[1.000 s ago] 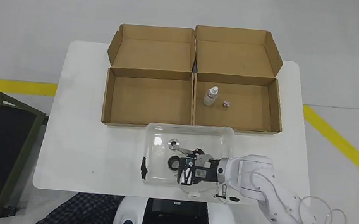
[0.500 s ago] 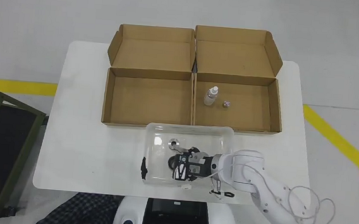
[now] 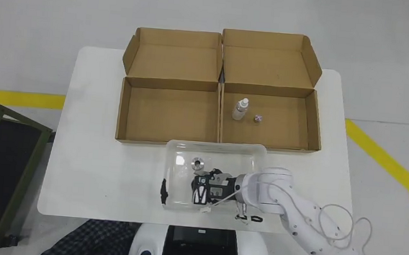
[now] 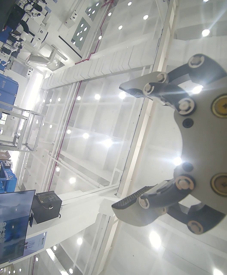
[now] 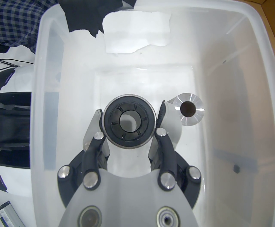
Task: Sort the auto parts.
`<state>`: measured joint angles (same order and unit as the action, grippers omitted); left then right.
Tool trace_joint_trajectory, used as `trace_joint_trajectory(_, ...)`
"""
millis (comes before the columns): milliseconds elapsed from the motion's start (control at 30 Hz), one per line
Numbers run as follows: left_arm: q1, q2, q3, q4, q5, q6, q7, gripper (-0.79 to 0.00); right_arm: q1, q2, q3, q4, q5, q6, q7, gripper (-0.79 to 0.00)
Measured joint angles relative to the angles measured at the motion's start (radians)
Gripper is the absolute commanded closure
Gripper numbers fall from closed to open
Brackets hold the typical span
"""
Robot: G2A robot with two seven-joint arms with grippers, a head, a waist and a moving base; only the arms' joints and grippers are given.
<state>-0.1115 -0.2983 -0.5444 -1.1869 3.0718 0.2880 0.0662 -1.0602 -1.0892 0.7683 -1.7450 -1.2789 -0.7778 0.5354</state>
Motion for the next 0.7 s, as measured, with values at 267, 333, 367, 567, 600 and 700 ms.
trace_joint_trajectory(267,0.000,0.000,0.000,0.000,0.000,0.000,0.000,-0.785,0.018,-0.007,-0.011,0.019,0.012,-0.015,-0.008,-0.068)
trace_joint_trajectory(333,0.000,0.000,0.000,0.000,0.000,0.000,0.000,-0.785,0.018,-0.007,-0.008,0.019,0.016,-0.021,-0.013,0.000)
trace_joint_trajectory(367,0.000,0.000,0.000,0.000,0.000,0.000,0.000,-0.785,0.018,-0.007,-0.007,0.019,0.017,-0.023,-0.015,0.000)
trace_joint_trajectory(567,0.000,0.000,0.000,0.000,0.000,0.000,0.000,-0.785,0.010,-0.002,0.012,0.000,0.026,-0.041,-0.029,0.000)
trace_joint_trajectory(600,0.000,0.000,0.000,0.000,0.000,0.000,0.000,-0.785,0.007,0.000,0.017,-0.005,0.028,-0.044,-0.031,0.000)
trace_joint_trajectory(700,0.000,0.000,0.000,0.000,0.000,0.000,0.000,-0.785,0.000,0.004,0.030,-0.015,0.036,-0.053,-0.039,0.000)
